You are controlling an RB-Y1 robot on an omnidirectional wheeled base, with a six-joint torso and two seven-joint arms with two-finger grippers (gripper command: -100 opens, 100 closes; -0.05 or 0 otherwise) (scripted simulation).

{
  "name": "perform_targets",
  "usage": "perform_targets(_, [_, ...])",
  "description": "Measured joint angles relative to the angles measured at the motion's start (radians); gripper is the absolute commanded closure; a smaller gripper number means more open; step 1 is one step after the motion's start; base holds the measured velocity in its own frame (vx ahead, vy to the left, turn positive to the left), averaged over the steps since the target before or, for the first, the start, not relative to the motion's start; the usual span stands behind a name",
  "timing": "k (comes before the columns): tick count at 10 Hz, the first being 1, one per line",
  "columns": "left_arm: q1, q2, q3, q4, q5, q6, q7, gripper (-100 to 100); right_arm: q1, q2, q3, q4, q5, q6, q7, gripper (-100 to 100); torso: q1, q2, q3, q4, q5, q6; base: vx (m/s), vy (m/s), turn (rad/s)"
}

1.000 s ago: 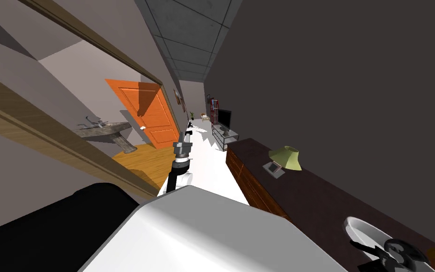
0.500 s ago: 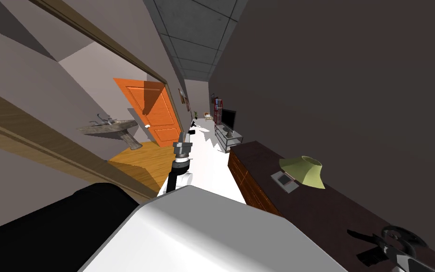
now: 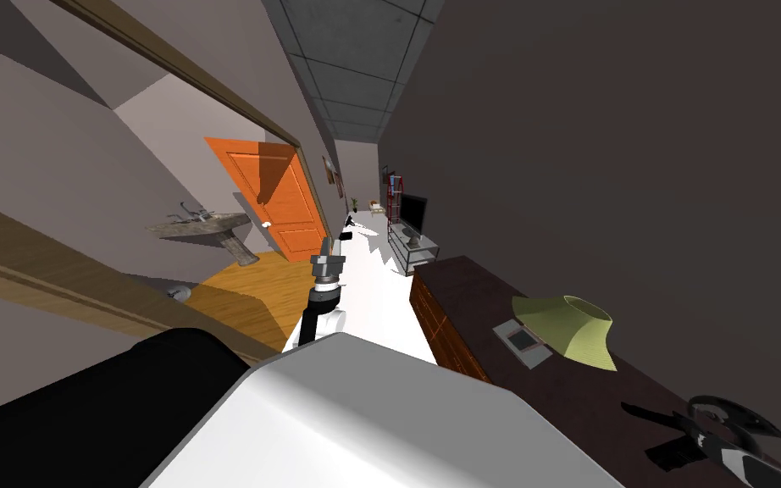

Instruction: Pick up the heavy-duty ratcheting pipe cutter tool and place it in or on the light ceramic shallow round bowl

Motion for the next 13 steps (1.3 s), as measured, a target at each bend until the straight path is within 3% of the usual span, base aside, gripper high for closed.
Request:
perform_targets(2, [0.0,0.0,0.0,0.0,0.0,0.0,0.0,0,0.026,-0.043,0.01,-0.006,-0.022,0.023,-0.021,100,-0.003,0.003,0.002,0.001,0.0,0.002,0.051,-0.125,-0.083])
perform_targets(3, [0.0,0.0,0.0,0.0,0.0,0.0,0.0,0,0.066,-0.065,-0.003,-0.028,-0.033,0.049,-0.031,100,-0.006,0.005,0.003,0.001,0.0,0.004,-0.007,-0.135,-0.116])
perform_targets(6, [0.0,0.0,0.0,0.0,0.0,0.0,0.0,0,0.072,-0.092,0.051,0.018,-0.045,0.086,-0.049,100,-0.006,0.017,0.01,0.003,-0.001,0.007,-0.08,-0.116,-0.168])
perform_targets(9, [0.0,0.0,0.0,0.0,0.0,0.0,0.0,0,0.136,-0.109,0.042,0.02,-0.051,0.13,-0.059,100,-0.003,0.02,0.011,0.003,0.001,0.008,-0.084,-0.1,-0.126])
perform_targets(10, [0.0,0.0,0.0,0.0,0.0,0.0,0.0,0,0.142,-0.108,0.042,0.021,-0.051,0.135,-0.059,-100,0.002,0.016,0.009,0.003,0.002,0.004,-0.013,-0.013,-0.003])
perform_targets(13, [0.0,0.0,0.0,0.0,0.0,0.0,0.0,0,0.142,-0.107,0.042,0.021,-0.051,0.135,-0.059,-100,0.008,0.01,0.005,0.001,0.004,0.003,-0.002,-0.002,0.0])
